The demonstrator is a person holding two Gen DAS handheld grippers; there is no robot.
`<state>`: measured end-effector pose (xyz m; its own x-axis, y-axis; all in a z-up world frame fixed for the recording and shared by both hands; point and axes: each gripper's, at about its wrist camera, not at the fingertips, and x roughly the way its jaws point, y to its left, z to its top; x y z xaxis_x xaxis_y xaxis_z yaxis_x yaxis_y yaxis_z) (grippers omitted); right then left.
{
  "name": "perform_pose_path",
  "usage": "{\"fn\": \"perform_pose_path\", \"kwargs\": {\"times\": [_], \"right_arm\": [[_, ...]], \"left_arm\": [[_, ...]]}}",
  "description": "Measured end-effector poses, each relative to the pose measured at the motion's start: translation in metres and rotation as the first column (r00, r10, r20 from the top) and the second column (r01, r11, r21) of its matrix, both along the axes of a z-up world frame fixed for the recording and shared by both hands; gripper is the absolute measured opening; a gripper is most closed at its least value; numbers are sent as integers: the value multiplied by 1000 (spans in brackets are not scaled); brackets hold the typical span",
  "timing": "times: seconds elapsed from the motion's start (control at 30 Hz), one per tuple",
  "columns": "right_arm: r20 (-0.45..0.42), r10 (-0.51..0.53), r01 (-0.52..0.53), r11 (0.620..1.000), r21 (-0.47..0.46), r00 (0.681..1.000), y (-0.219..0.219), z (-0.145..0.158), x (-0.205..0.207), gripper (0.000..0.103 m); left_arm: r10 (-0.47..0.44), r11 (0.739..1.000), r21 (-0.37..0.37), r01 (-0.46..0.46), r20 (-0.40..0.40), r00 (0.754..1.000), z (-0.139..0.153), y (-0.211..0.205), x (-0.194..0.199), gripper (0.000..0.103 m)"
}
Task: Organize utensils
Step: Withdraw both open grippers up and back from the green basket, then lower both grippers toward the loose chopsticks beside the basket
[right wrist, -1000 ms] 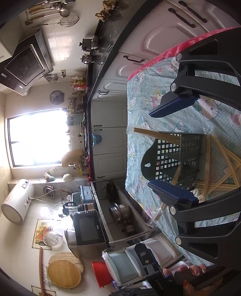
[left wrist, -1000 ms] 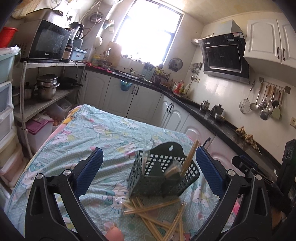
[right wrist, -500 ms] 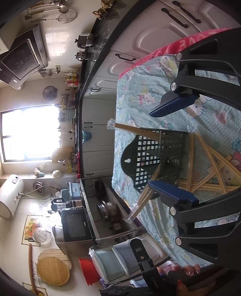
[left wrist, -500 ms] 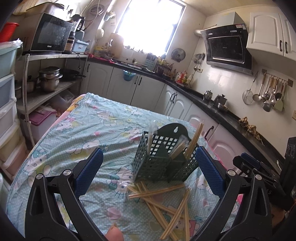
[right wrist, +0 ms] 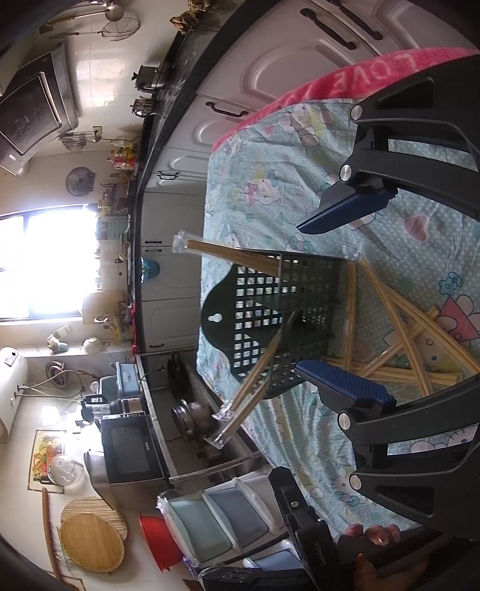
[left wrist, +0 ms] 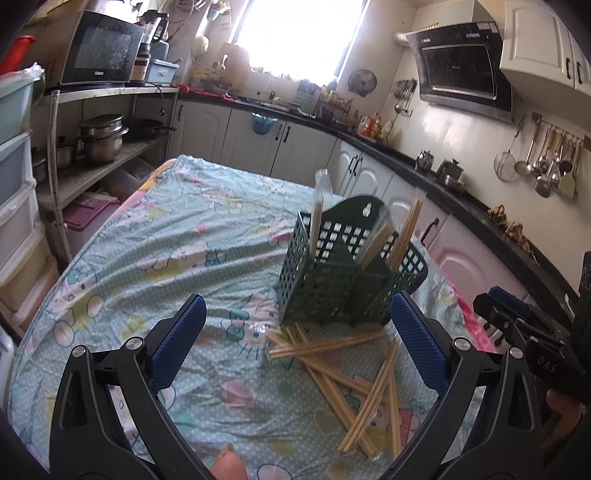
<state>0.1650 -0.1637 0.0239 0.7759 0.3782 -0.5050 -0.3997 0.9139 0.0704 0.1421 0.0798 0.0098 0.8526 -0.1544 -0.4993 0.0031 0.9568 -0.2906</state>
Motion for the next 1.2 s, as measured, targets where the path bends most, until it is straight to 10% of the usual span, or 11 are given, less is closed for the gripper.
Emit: {"fn": "perform_pose_path", "kwargs": {"times": [0.47, 1.2], "right_arm": [[-81, -19, 15, 999, -48, 996, -2, -29, 12, 68], [-243, -51, 41, 998, -48, 969, -9, -86, 45, 64]], "left_arm": [[-56, 998, 0, 57, -135, 989, -44, -12, 5, 92], [-99, 961, -277, 18, -282, 954, -101, 5, 47, 79]]}}
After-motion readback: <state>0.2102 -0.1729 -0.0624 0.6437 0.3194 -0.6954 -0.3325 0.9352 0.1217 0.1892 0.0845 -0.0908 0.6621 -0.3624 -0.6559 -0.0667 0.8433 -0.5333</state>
